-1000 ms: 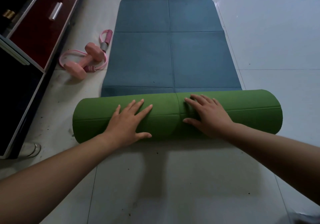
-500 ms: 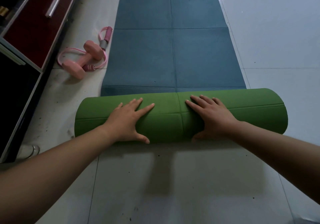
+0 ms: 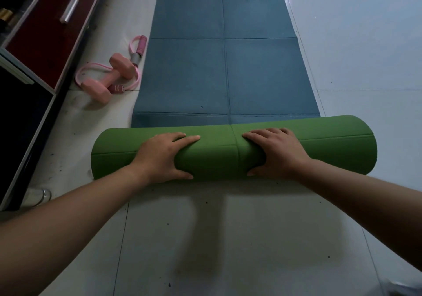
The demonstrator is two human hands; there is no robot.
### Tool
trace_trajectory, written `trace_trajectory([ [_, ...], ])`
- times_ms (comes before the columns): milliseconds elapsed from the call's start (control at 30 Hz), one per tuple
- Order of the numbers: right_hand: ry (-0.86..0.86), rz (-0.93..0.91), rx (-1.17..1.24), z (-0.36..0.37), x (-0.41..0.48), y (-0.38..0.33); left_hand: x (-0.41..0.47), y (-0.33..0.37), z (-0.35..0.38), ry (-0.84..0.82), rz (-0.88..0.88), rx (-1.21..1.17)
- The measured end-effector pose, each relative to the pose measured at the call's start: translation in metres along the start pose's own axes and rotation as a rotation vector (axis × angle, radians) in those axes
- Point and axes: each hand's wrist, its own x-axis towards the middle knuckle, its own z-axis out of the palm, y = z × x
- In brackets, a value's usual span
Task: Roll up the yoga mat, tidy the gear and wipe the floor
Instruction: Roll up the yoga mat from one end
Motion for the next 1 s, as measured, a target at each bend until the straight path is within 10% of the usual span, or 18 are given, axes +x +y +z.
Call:
trace_trajectory([
  [400,0.056,-0.021,-0.010,-0.007,-0.026,-0.011,-0.023,0.009,-0.010,0.070,0.027,-0.045],
  [800,-0.212,0.005,0.224,-0.007,-0.051,-0.018,-0.041,0.014,-0.018,-0.308,0.021,-0.167],
  [1000,-0.212,0.092,0.291,-0.005,-0.031,-0.010,-0.047,0.011,-0.008,-0.178,0.046,-0.203],
])
